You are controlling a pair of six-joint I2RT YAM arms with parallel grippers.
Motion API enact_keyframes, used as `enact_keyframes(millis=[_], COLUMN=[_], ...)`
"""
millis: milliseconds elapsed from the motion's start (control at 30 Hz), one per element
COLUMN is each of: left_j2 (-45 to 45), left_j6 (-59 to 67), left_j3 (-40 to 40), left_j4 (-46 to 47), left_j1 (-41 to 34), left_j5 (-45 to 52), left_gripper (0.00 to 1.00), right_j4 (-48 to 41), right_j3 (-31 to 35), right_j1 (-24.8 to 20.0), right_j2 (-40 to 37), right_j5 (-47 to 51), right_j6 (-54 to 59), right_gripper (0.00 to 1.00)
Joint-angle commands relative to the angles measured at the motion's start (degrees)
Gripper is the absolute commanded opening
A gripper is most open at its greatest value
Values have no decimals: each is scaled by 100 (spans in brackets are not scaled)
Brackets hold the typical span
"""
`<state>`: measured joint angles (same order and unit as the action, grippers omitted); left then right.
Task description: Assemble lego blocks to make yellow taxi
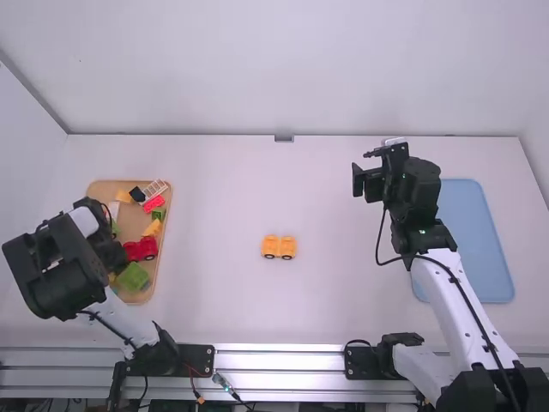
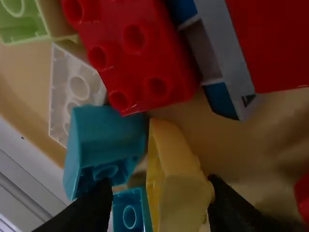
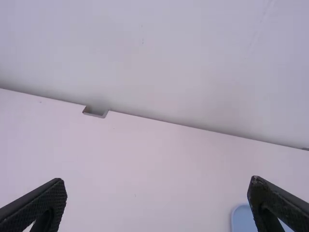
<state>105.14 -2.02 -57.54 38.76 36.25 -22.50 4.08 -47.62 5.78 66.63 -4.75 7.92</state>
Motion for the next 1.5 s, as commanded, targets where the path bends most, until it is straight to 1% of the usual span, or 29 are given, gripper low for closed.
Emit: enact_keyframes(millis=[0, 233, 400, 500, 667, 700, 767, 800, 833, 1000, 1067, 1167, 1233, 1467], left_j2=[-142, -142, -144, -144, -142, -142, -142, -142, -142, -142, -142, -142, -142, -142], left_j6=[26, -4, 37, 17, 31, 31, 33, 11, 17, 17, 15, 190, 195, 186], left_j3=[109, 308, 313, 313, 315, 319, 323, 323, 323, 323, 323, 323, 323, 385], left_j4=[-92, -326, -321, -334, -367, -372, -376, -376, -372, -376, -400, -442, -422, -544], left_j1=[-22, -24, -24, -26, -20, -24, -24, -24, -22, -24, -24, -20, -24, -22], left_j5=[-92, -52, 216, 210, 208, 210, 210, 214, 210, 234, 275, 560, 610, 531], left_gripper=[56, 55, 50, 44, 43, 41, 41, 45, 46, 47, 49, 47, 42, 43], right_j4=[20, 20, 20, 24, 114, 131, 151, 149, 149, 146, 146, 144, 144, 144], right_j3=[-216, -216, -216, -216, -216, -216, -216, -216, -216, -216, -216, -216, -216, -216], right_j1=[28, 28, 59, 157, 264, 254, 247, 247, 247, 254, 254, 251, 251, 251], right_j2=[46, 46, 46, 46, 46, 46, 46, 46, 46, 46, 46, 46, 46, 46], right_j5=[7, 4, 2, 4, 7, 9, 9, 7, 7, 7, 9, 9, 7, 9], right_j6=[-20, -17, -20, -11, 4, 4, 4, 4, 2, 4, 0, 2, 2, 2], right_gripper=[99, 99, 99, 99, 99, 99, 99, 99, 99, 99, 99, 99, 99, 99])
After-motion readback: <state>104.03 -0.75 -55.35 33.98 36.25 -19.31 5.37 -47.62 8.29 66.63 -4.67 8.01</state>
